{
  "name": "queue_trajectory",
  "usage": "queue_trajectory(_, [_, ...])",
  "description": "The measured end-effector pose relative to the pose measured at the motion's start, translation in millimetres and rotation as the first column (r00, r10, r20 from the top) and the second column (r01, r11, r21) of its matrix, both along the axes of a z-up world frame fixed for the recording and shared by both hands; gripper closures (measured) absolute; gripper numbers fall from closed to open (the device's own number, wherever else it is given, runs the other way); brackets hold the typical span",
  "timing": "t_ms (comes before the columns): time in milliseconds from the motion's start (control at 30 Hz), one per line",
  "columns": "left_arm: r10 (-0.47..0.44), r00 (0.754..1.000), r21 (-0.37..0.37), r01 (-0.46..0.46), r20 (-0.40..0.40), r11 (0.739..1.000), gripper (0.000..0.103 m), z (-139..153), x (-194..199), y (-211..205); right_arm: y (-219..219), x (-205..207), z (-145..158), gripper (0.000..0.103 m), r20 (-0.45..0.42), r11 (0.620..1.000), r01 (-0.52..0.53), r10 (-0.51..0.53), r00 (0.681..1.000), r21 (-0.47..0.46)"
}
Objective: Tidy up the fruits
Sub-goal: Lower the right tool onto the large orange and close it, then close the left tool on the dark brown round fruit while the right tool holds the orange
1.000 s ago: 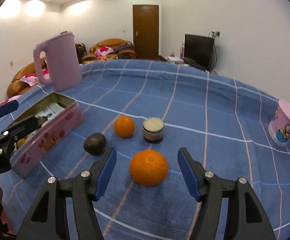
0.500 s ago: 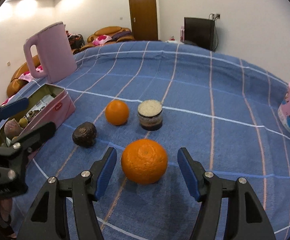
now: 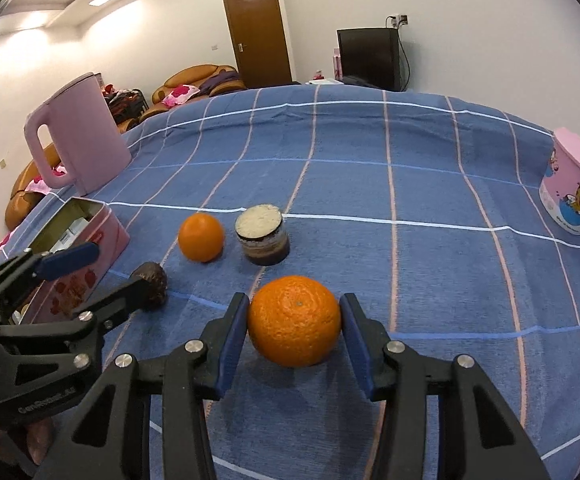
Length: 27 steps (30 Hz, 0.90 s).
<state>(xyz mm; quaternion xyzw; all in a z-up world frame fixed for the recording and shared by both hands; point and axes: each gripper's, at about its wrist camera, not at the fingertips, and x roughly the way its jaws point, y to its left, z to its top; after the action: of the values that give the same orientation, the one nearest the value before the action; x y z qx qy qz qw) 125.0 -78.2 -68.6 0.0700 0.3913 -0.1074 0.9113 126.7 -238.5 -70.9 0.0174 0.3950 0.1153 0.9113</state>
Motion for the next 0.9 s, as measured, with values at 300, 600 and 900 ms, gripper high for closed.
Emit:
queue_trajectory(300, [0.009,0.996,-0.016,-0.01,-0.089,1.0,0.06,-20,18,-2,6,0,0,0.054,0.003,0.999,-0.007,0.007,1.0,-0.034])
queue_trajectory(600, [-0.002,0.997,-0.053,-0.002,-0.075,0.999,0.065,-18,14,-1,10,1,-1,0.054,-0.003,0.999,-0.038,0.038,0.999,-0.036])
queue_trajectory(900, [-0.016,1.0,-0.05,0.016,0.004,0.999,0.065,-7,4,-3,17,-4,2,0.054,0.027,0.996,-0.069,0.07,0.997,-0.061])
